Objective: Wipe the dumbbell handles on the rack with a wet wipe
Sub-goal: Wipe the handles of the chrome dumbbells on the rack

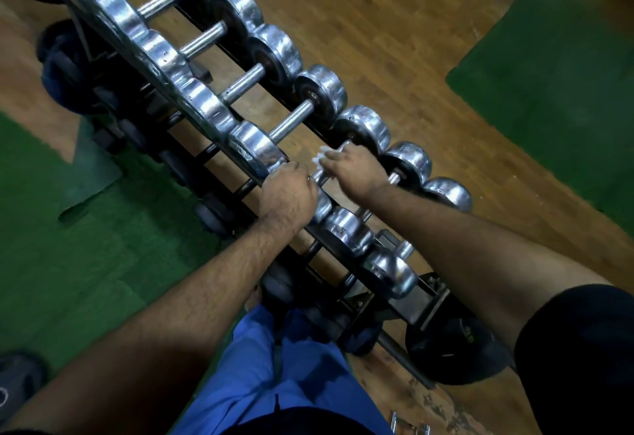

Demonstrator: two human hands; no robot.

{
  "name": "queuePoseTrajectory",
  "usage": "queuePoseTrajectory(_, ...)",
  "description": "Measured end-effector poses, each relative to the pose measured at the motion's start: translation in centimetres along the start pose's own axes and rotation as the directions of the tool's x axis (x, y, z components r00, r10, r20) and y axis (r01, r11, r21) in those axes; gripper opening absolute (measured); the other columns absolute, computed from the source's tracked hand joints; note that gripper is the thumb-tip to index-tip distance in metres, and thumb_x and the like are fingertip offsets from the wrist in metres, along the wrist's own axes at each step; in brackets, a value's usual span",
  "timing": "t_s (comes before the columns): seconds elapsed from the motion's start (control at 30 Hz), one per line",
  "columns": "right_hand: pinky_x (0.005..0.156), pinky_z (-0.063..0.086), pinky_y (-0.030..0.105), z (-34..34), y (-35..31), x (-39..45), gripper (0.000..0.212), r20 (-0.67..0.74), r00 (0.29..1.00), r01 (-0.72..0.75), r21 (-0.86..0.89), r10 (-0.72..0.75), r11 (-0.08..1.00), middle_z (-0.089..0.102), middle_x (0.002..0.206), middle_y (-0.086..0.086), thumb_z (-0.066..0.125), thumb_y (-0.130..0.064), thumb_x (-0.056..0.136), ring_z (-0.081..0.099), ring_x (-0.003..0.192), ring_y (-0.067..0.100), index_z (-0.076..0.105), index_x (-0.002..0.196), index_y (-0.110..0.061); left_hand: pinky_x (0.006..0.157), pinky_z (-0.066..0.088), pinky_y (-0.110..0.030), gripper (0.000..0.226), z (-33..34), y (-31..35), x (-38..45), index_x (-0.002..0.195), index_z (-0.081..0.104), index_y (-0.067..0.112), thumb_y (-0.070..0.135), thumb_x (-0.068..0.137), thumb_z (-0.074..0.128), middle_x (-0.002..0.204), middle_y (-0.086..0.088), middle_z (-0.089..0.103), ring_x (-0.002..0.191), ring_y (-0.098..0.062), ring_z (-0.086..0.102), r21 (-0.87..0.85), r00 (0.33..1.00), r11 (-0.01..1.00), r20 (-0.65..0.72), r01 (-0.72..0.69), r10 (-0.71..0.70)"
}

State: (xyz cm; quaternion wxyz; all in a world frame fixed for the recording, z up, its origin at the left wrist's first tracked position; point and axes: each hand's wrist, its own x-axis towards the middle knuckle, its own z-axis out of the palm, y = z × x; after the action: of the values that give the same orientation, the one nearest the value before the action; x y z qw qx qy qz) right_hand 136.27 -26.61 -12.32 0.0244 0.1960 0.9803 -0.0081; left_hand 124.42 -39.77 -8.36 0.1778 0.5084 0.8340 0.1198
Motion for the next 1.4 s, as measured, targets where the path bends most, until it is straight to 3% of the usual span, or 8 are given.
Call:
queuePoseTrajectory(0.13, 0.064, 0.041, 0.035, 0.7, -0.4, -1.2, 0.018, -0.056, 0.997, 0.057, 0.012, -0.056, 0.998, 0.071, 0.106, -0.004, 0.061, -0.024, 0.091, 0.054, 0.077, 0.024, 0.071, 0.106, -0.019, 0.086, 0.047, -0.037, 0.032, 0.9, 0.4, 0.5, 0.102, 0.066, 0.005, 0.030, 0.096, 0.046, 0.104, -0.011, 0.065, 0.100, -0.026, 0.059, 0.048, 1.000, 0.999, 0.005, -0.015, 0.014)
queuePoseTrajectory(0.3, 0.074, 0.046, 0.039, 0.9, 0.8, 0.3, 0.033, -0.063, 0.984, -0.170, -0.050, 0.167, 0.984, 0.070, 0.106, 0.003, 0.063, -0.009, 0.080, 0.056, 0.086, 0.030, 0.069, 0.112, -0.013, 0.090, 0.046, -0.040, 0.035, 1.5, 0.5, 0.7, 0.102, 0.067, 0.002, 0.030, 0.093, 0.046, 0.104, -0.015, 0.066, 0.102, -0.030, 0.059, 0.085, 1.000, 0.996, -0.012, -0.018, 0.019)
queuePoseTrajectory(0.47, 0.077, 0.044, 0.039, 1.4, -0.6, -0.4, 0.030, -0.056, 0.998, -0.027, -0.019, 0.026, 0.999, 0.071, 0.105, -0.004, 0.047, -0.027, 0.090, 0.056, 0.086, 0.025, 0.071, 0.106, -0.019, 0.095, 0.043, -0.039, 0.035, 1.6, 1.6, 1.4, 0.107, 0.064, 0.006, 0.032, 0.095, 0.045, 0.108, -0.012, 0.064, 0.109, -0.029, 0.057, 0.179, 0.999, 0.984, 0.039, 0.004, -0.011)
queuePoseTrajectory(0.73, 0.084, 0.044, 0.040, 0.5, -1.1, -0.1, 0.040, 0.041, 0.985, -0.162, -0.110, 0.167, 0.981, 0.065, 0.118, 0.003, 0.056, -0.016, 0.087, 0.054, 0.097, 0.027, 0.060, 0.127, -0.014, 0.101, 0.042, -0.042, 0.039, 2.3, 1.5, 1.7, 0.102, 0.067, 0.004, 0.033, 0.095, 0.041, 0.105, -0.014, 0.066, 0.111, -0.031, 0.056, 0.218, 0.998, 0.976, 0.064, -0.007, -0.007)
queuePoseTrajectory(0.87, 0.095, 0.042, 0.040, 0.4, 0.7, -0.8, 0.056, 0.041, 0.952, -0.300, -0.081, 0.304, 0.951, 0.045, 0.151, 0.004, 0.054, -0.010, 0.092, 0.052, 0.106, 0.026, 0.041, 0.147, -0.014, 0.099, 0.044, -0.041, 0.041, 2.4, 1.3, 1.4, 0.093, 0.069, 0.005, 0.034, 0.096, 0.040, 0.100, -0.013, 0.066, 0.107, -0.029, 0.057, 0.214, 0.998, 0.976, 0.054, -0.027, 0.016)
queuePoseTrajectory(1.17, 0.086, 0.042, 0.038, 0.7, -0.7, -0.6, 0.050, -0.012, 0.877, -0.481, -0.028, 0.481, 0.876, 0.045, 0.151, -0.008, 0.054, -0.013, 0.093, 0.056, 0.100, 0.025, 0.049, 0.142, -0.024, 0.094, 0.044, -0.039, 0.043, 1.3, 1.2, 1.5, 0.094, 0.070, 0.004, 0.036, 0.098, 0.041, 0.096, -0.013, 0.066, 0.101, -0.027, 0.057, 0.228, 0.993, 0.971, 0.106, -0.077, 0.054)
queuePoseTrajectory(1.3, 0.066, 0.043, 0.036, 2.0, -2.7, -0.4, 0.038, -0.079, 0.772, -0.625, 0.086, 0.631, 0.776, 0.067, 0.128, 0.003, 0.060, -0.009, 0.082, 0.061, 0.077, 0.029, 0.067, 0.119, -0.019, 0.089, 0.045, -0.037, 0.045, 1.0, 1.2, 1.5, 0.096, 0.069, 0.005, 0.038, 0.099, 0.039, 0.095, -0.011, 0.066, 0.097, -0.025, 0.057, 0.247, 0.989, 0.963, 0.123, -0.107, 0.079)
queuePoseTrajectory(1.4, 0.059, 0.041, 0.034, 1.3, -4.4, 0.1, 0.030, 0.055, 0.511, -0.785, 0.437, 0.858, 0.439, 0.072, 0.094, 0.009, 0.049, -0.012, 0.091, 0.061, 0.078, 0.031, 0.068, 0.113, -0.019, 0.090, 0.044, -0.038, 0.046, 1.5, 0.7, 1.5, 0.098, 0.070, 0.006, 0.040, 0.098, 0.039, 0.096, -0.012, 0.065, 0.099, -0.026, 0.056, 0.223, 0.989, 0.969, 0.127, -0.102, 0.075)
